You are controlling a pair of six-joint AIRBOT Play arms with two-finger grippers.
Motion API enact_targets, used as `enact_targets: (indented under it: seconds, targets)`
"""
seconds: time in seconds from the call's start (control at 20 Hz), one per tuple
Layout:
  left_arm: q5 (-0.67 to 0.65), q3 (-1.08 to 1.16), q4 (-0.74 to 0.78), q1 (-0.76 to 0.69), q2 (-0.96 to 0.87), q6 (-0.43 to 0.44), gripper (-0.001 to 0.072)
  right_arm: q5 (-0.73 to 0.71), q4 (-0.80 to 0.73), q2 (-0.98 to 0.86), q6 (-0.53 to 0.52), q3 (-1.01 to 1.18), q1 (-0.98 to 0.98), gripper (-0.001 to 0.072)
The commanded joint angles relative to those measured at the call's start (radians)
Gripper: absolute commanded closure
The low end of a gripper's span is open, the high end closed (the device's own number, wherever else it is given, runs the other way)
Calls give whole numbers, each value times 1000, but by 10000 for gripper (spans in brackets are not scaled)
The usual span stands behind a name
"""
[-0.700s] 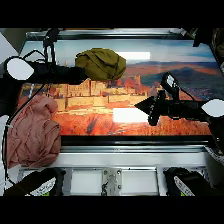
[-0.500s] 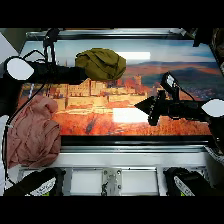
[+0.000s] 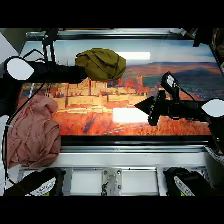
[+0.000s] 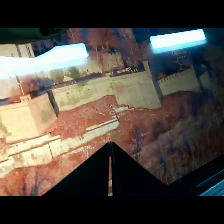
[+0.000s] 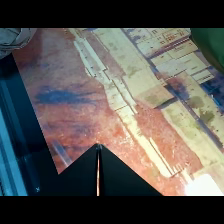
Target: Fold the clothes and pants, and hang the long-sleeved shirts on hangers.
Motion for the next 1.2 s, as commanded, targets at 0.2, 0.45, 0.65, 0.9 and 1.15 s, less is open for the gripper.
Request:
enact_targets:
  seconds: [0.2, 0.45, 0.65, 0.9, 1.15]
  targets:
    - [-294, -15, 345, 204, 10, 13, -12, 0, 0, -1, 0, 1, 1, 699]
    - [-252, -352, 549, 528, 146, -13, -13, 0, 2, -3, 0, 1, 1, 699]
    - [-102, -632, 548, 713, 188, -13, -13, 0, 2, -5, 0, 1, 1, 699]
    - [57, -803, 549, 742, 188, -14, -13, 0, 2, -5, 0, 1, 1, 699]
    - [69, -848, 547, 742, 189, -48, 203, 0, 2, -5, 0, 1, 1, 699]
